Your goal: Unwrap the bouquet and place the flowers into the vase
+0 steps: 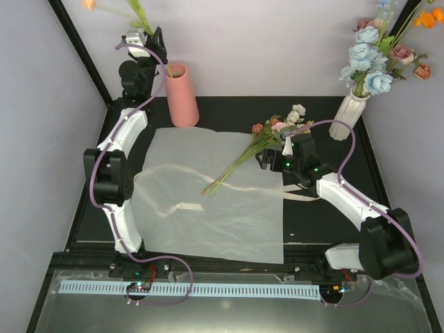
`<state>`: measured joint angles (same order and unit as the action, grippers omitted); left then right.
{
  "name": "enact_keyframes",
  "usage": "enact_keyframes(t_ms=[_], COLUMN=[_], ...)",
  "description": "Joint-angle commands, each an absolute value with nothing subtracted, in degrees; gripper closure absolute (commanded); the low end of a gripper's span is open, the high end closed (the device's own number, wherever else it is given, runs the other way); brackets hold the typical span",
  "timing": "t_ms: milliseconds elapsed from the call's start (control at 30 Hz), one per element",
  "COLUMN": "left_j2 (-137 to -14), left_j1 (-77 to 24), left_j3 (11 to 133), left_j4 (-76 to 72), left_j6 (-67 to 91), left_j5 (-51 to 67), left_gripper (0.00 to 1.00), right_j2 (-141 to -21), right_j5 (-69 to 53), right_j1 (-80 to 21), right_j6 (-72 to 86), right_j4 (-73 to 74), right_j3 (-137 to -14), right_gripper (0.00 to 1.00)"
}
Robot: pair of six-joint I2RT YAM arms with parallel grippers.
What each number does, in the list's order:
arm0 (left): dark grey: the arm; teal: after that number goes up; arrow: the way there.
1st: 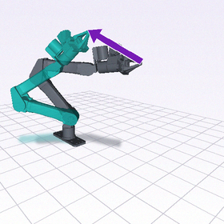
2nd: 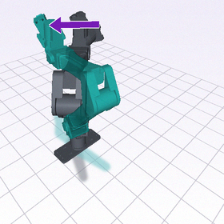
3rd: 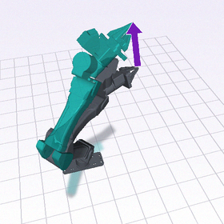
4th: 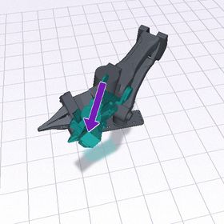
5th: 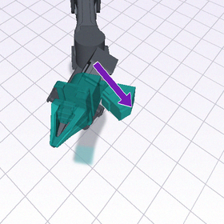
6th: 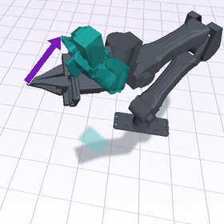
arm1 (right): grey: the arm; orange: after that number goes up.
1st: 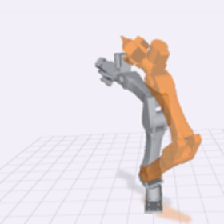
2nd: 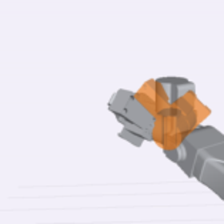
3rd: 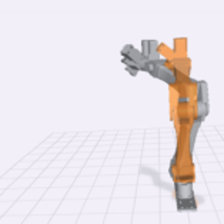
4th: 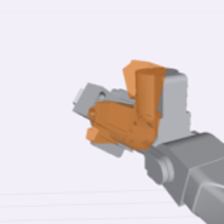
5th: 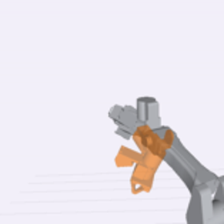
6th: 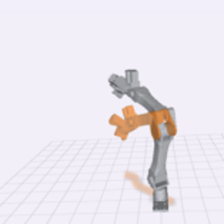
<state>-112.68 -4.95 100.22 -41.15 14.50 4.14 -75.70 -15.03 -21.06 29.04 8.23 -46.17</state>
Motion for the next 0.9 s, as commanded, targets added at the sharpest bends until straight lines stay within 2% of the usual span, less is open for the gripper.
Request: enact_keyframes(t_ms=[0, 33, 100, 200, 267, 333, 467, 700, 867], left_j2=[-114.32, -114.3, -113.52, -111.5, -109.57, -107.69, -104.49, -99.67, -94.45], left_j1=[-3.59, -3.45, -3.26, -3.09, -2.94, -2.77, -1.91, 0.88, 1.48], left_j3=[97.51, 96.27, 94.29, 92.04, 92.21, 93.39, 93.84, 93.13, 89.13], left_j4=[-39.06, -40.35, -40.29, -36.82, -30.01, -19.68, -4.94, 11.48, 20.14], left_j6=[23.21, 24.56, 27.5, 30.15, 31.22, 32.25, 36.13, 38.21, 34.12], left_j5=[6.96, 8.1, 8.59, 7.93, 6.22, 2.79, 0.85, 9.8, 11.97], left_gripper=[0.51, 0.42, 0.32, 0.25, 0.19, 0.08, 0.01, 0.01, 0.01], right_j2=[-76.16, -76.2, -76.22, -76.44, -76.48, -76.66, -77.35, -80.09, -81.89], right_j5=[-14.46, -14.57, -14.89, -15.12, -15.35, -15.53, -16.03, -14.3, -10.96], right_j1=[-20.63, -20.64, -20.6, -20.65, -20.65, -20.65, -20.7, -20.65, -21.11], right_j6=[29.09, 29.14, 29.19, 29.18, 29.18, 29.21, 29.42, 30.79, 35.93], right_j4=[8.26, 8.32, 8.38, 8.52, 8.51, 8.52, 8.75, 13.69, 17.66], right_j3=[-46.69, -46.68, -46.63, -46.8, -46.77, -46.76, -47.1, -50.91, -53.99], right_gripper=[0.0, 0.0, 0.0, 0.0, 0.0, 0.0, 0.0, 0.0, 0.02])
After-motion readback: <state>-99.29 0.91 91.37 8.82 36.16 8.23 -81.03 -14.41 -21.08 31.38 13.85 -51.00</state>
